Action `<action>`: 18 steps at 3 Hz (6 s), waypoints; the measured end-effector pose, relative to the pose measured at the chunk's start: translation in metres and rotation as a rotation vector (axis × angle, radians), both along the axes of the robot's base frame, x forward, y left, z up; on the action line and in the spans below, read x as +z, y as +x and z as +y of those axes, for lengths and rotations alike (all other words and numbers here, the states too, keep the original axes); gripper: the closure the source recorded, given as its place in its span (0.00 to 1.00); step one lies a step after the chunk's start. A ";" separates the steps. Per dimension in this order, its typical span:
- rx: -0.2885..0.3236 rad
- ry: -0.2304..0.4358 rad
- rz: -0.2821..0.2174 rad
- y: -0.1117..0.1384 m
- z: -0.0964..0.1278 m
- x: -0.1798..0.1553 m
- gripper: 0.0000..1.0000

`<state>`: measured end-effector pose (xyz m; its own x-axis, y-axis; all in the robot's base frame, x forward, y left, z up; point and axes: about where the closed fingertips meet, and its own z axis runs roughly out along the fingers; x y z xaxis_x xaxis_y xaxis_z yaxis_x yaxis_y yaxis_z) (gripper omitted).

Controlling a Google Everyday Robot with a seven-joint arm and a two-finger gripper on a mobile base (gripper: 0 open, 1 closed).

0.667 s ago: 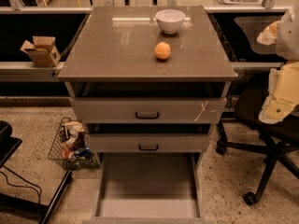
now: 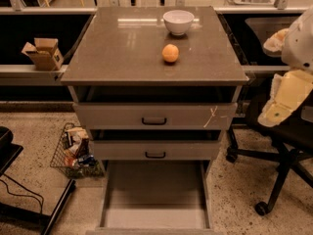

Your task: Place orange into bottom drawer

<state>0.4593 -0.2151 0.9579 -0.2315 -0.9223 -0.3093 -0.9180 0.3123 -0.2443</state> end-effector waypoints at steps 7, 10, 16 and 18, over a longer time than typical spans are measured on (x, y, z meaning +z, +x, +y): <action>-0.134 0.839 -0.248 0.267 0.111 -0.073 0.00; -0.101 0.907 -0.205 0.329 0.169 -0.117 0.14; -0.072 0.928 -0.218 0.323 0.164 -0.119 1.00; 0.029 0.884 -0.274 0.225 0.132 -0.059 1.00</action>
Offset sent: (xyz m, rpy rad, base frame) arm 0.1597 0.0168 -0.0418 0.7552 -0.2415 -0.1726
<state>0.6840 -0.0827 0.8986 -0.0267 -0.3289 -0.9440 -0.8739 0.4661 -0.1377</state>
